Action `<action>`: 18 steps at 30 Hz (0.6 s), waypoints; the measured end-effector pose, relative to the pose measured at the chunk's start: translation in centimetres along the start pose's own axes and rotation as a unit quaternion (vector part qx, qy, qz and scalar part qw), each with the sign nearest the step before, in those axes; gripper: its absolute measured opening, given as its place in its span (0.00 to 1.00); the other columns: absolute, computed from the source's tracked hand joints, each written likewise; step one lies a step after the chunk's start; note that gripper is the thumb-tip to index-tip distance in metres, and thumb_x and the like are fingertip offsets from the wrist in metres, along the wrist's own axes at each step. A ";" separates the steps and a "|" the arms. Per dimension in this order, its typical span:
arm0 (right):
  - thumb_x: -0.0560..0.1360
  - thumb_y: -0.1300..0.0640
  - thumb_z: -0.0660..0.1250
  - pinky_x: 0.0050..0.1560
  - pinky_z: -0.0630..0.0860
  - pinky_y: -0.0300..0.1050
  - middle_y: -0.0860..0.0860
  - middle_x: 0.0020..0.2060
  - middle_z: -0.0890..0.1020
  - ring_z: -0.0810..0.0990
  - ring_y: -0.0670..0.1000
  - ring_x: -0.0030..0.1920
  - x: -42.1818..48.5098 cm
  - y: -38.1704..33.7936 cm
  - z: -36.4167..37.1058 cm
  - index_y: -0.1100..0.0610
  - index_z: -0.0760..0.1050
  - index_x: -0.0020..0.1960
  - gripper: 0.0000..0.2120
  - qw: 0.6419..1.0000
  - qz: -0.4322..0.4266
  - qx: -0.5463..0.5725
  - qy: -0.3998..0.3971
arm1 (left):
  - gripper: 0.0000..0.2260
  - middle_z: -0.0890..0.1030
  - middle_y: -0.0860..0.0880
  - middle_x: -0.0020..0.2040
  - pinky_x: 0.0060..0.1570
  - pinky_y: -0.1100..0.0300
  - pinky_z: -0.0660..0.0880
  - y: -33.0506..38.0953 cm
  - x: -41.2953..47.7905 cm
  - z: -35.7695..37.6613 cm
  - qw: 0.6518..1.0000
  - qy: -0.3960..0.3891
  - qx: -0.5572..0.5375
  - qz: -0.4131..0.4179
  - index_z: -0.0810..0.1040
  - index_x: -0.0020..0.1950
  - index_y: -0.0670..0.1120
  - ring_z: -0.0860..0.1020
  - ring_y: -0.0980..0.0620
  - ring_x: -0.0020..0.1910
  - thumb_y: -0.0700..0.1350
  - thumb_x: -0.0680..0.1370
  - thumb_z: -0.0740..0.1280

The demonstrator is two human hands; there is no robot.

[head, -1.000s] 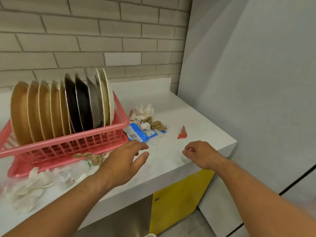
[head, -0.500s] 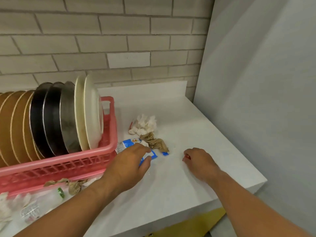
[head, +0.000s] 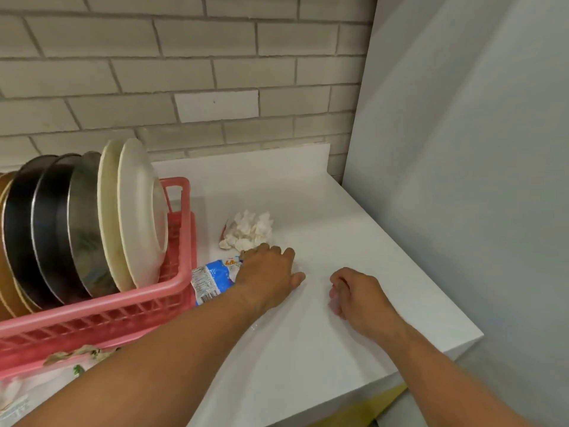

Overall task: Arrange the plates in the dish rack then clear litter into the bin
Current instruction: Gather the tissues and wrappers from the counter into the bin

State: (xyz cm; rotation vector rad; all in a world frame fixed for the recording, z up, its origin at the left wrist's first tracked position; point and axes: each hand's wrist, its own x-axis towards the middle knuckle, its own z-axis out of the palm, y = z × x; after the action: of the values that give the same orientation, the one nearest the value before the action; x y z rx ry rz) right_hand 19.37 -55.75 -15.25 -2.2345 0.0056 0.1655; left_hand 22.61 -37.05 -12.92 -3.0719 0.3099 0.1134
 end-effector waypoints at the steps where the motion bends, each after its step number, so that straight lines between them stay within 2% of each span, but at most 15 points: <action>1: 0.78 0.67 0.58 0.41 0.78 0.44 0.53 0.44 0.80 0.79 0.51 0.39 -0.1 0.0 0.1 0.54 0.75 0.52 0.11 1.000 0.005 0.027 0.005 | 0.18 0.75 0.45 0.59 0.59 0.47 0.67 0.3 0.3 0.3 0.999 -0.019 0.033 -0.004 0.69 0.64 0.46 0.70 0.42 0.60 0.56 0.80 0.56; 3: 0.81 0.64 0.55 0.51 0.77 0.42 0.53 0.51 0.80 0.80 0.51 0.47 0.0 0.2 0.2 0.54 0.74 0.63 0.15 0.999 -0.003 0.012 0.045 | 0.14 0.75 0.43 0.59 0.56 0.49 0.67 0.9 0.5 0.9 0.994 -0.031 0.106 0.018 0.69 0.63 0.44 0.71 0.40 0.59 0.43 0.78 0.60; 4: 0.82 0.61 0.54 0.55 0.74 0.40 0.51 0.54 0.79 0.79 0.51 0.52 0.0 0.2 0.1 0.55 0.73 0.65 0.15 0.998 -0.013 -0.017 0.064 | 0.15 0.75 0.43 0.59 0.54 0.51 0.68 1.0 0.4 1.1 0.992 -0.027 0.121 0.025 0.69 0.62 0.43 0.72 0.41 0.58 0.38 0.76 0.62; 5: 0.83 0.58 0.53 0.55 0.72 0.37 0.49 0.54 0.79 0.78 0.50 0.53 0.0 0.3 0.1 0.56 0.74 0.63 0.14 0.996 -0.019 -0.029 0.080 | 0.17 0.76 0.44 0.57 0.52 0.52 0.68 1.1 0.4 1.1 0.993 -0.015 0.111 0.030 0.69 0.62 0.43 0.73 0.42 0.58 0.35 0.74 0.62; 8: 0.82 0.47 0.55 0.39 0.70 0.34 0.48 0.40 0.80 0.78 0.49 0.41 0.2 0.0 -0.1 0.56 0.77 0.47 0.17 0.997 -0.013 -0.028 0.065 | 0.20 0.78 0.44 0.54 0.49 0.55 0.70 0.9 0.8 0.6 0.998 0.044 0.031 0.025 0.70 0.62 0.44 0.76 0.44 0.54 0.31 0.72 0.62; 10: 0.82 0.47 0.57 0.37 0.70 0.34 0.48 0.37 0.80 0.78 0.49 0.40 0.6 -0.1 -0.1 0.56 0.77 0.43 0.16 0.998 -0.027 -0.047 0.045 | 0.20 0.78 0.46 0.56 0.49 0.58 0.70 0.3 1.3 -0.4 0.994 0.088 -0.067 0.014 0.71 0.65 0.46 0.77 0.46 0.54 0.33 0.75 0.61; 12: 0.82 0.52 0.58 0.39 0.72 0.34 0.47 0.38 0.81 0.78 0.50 0.41 1.0 -0.3 0.2 0.56 0.77 0.42 0.14 0.997 -0.045 -0.053 0.029 | 0.18 0.77 0.48 0.58 0.48 0.62 0.68 -0.5 1.5 -2.0 0.975 0.127 -0.183 0.009 0.72 0.66 0.47 0.76 0.47 0.55 0.34 0.78 0.60; 15: 0.82 0.54 0.57 0.48 0.74 0.39 0.46 0.43 0.82 0.79 0.48 0.45 1.5 -1.4 0.9 0.55 0.79 0.49 0.12 0.997 -0.061 -0.057 0.006 | 0.14 0.75 0.49 0.54 0.47 0.66 0.67 -1.5 1.1 -4.8 0.950 0.170 -0.262 -0.001 0.75 0.63 0.47 0.75 0.51 0.51 0.37 0.79 0.60; 16: 0.82 0.52 0.58 0.46 0.74 0.39 0.45 0.42 0.82 0.78 0.47 0.43 1.6 -1.8 1.2 0.53 0.79 0.50 0.12 0.996 -0.063 -0.055 -0.005 | 0.11 0.74 0.49 0.53 0.48 0.64 0.69 -1.8 0.8 -5.6 0.942 0.185 -0.279 -0.011 0.75 0.61 0.47 0.75 0.50 0.50 0.39 0.81 0.59; 18: 0.79 0.46 0.62 0.38 0.71 0.39 0.44 0.34 0.78 0.75 0.45 0.36 1.7 -2.7 1.9 0.50 0.78 0.44 0.11 0.996 -0.062 -0.056 -0.024 | 0.11 0.74 0.49 0.51 0.51 0.57 0.71 -2.4 0.4 -6.7 0.933 0.200 -0.296 -0.035 0.75 0.57 0.46 0.75 0.48 0.50 0.46 0.83 0.55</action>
State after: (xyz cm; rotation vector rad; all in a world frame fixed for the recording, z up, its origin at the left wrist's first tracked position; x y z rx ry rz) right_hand 21.04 -52.54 -14.51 -2.3332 -0.1723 0.1538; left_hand 23.93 -35.16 -6.19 -3.6842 0.2085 -0.5282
